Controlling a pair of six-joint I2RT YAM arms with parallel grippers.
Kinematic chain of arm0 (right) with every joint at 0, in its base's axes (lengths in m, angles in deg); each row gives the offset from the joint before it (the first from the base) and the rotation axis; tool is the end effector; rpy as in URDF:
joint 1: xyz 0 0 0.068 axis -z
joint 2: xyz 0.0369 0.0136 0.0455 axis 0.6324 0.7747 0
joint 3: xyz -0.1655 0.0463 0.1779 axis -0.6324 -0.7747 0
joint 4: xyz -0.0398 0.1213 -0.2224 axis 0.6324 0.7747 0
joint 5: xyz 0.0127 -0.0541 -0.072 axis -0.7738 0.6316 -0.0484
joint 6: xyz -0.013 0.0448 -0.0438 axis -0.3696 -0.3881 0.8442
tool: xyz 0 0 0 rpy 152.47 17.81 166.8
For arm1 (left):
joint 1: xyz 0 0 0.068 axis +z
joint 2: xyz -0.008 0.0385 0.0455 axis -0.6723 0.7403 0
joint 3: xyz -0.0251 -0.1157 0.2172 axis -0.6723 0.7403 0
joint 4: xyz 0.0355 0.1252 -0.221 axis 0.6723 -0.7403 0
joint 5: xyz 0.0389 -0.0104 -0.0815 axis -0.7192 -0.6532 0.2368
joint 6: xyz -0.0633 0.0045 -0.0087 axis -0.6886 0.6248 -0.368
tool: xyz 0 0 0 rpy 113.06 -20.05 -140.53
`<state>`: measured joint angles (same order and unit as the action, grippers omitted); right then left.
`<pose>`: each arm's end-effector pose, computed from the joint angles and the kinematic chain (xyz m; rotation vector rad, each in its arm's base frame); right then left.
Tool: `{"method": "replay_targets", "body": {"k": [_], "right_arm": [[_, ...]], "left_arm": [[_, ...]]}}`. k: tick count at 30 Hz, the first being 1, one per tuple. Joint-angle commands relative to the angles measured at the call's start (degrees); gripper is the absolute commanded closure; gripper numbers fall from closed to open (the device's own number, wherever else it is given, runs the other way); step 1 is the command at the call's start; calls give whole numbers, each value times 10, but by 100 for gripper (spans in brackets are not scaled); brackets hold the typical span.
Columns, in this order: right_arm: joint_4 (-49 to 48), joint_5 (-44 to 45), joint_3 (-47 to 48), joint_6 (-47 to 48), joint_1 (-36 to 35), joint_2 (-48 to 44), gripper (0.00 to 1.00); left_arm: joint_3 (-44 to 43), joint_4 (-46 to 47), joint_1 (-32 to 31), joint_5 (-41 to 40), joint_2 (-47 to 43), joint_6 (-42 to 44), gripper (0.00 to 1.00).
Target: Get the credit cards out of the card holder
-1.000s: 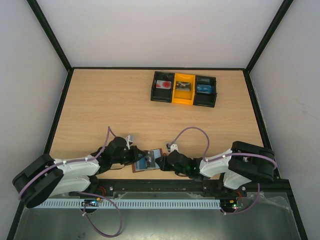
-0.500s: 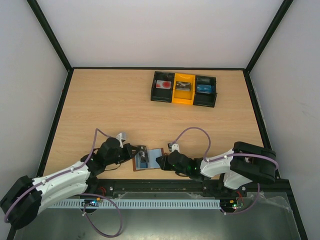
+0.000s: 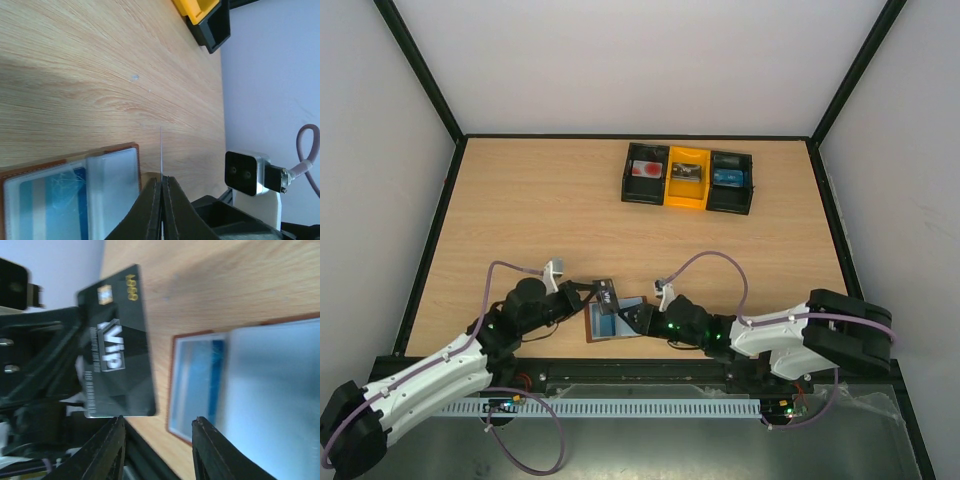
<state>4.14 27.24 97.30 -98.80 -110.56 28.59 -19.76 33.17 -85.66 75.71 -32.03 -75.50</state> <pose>0.0755 0.2372 0.1166 -0.1151 2.3836 1.5313 0.1272 -0.1298 0.1570 -0.3688 2.1475 -1.3780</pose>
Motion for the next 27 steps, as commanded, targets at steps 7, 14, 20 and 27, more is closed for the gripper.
{"method": "replay_targets", "body": {"k": [7,14,20,27], "right_arm": [[-186,2,-41,-91,-6,-25,46],[-215,6,-41,-130,-7,-22,41],[-218,23,-39,-123,-7,-35,59],[-211,29,-49,-97,-7,-50,87]], "left_arm": [[6,106,2,59,-9,-53,97],[11,124,2,75,-19,-64,97],[20,149,2,90,-24,-78,97],[28,161,1,112,-22,-66,97]]}}
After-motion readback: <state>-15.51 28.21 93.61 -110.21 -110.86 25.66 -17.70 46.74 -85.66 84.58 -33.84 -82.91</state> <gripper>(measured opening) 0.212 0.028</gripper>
